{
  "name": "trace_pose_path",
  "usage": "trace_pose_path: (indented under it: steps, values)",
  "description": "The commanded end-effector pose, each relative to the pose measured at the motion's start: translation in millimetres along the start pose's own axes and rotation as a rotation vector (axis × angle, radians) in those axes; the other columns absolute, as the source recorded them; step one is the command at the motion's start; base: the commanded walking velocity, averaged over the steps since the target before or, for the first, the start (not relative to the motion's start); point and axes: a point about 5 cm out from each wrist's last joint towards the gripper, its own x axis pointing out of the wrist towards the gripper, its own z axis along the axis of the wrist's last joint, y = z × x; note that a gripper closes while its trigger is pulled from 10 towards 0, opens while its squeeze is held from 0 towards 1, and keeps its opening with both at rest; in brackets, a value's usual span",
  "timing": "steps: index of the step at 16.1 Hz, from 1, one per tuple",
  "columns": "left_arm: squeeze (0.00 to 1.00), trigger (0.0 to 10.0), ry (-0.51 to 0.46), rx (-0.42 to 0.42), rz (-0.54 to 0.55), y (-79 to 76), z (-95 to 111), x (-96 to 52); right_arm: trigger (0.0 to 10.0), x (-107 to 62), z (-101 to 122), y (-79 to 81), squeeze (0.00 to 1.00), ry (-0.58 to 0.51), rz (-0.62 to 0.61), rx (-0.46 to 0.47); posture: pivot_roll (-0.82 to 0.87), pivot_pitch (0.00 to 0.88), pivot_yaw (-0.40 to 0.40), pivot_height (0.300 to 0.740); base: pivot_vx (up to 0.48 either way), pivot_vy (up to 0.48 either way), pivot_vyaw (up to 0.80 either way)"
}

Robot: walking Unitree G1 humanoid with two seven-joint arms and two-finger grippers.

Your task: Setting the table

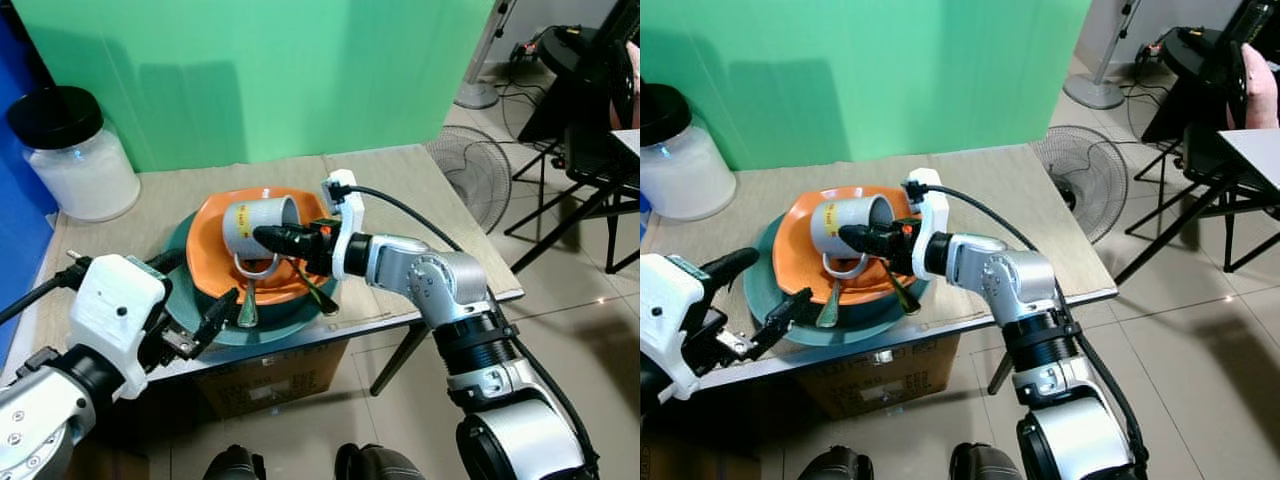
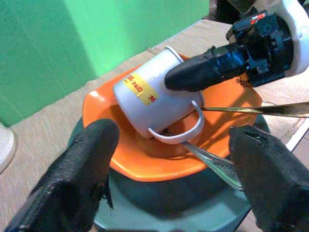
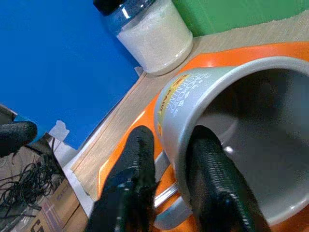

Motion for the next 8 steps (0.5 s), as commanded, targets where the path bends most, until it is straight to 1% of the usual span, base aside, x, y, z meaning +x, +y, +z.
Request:
trace_pose_path:
  steps: [1,6,8]
  values:
    - [1.00,10.0,0.002,0.006,-0.014,-3.3,1,-0.9,0.0,-0.5,9,2.0,0.00,-0.021,0.020,0.001,0.03,0.082,-0.063,0.740,0.000,0.000,0.00]
    - [1.00,10.0,0.008,0.008,-0.026,-1.9,2,1.1,0.0,-1.1,19,4.8,0.00,-0.077,0.047,0.044,0.03,0.072,-0.051,0.740,0.000,0.000,0.00]
    - [1.00,10.0,0.012,0.011,-0.029,-1.7,1,1.9,0.0,0.1,19,5.8,0.00,-0.084,0.054,0.051,0.03,0.070,-0.049,0.740,0.000,0.000,0.00]
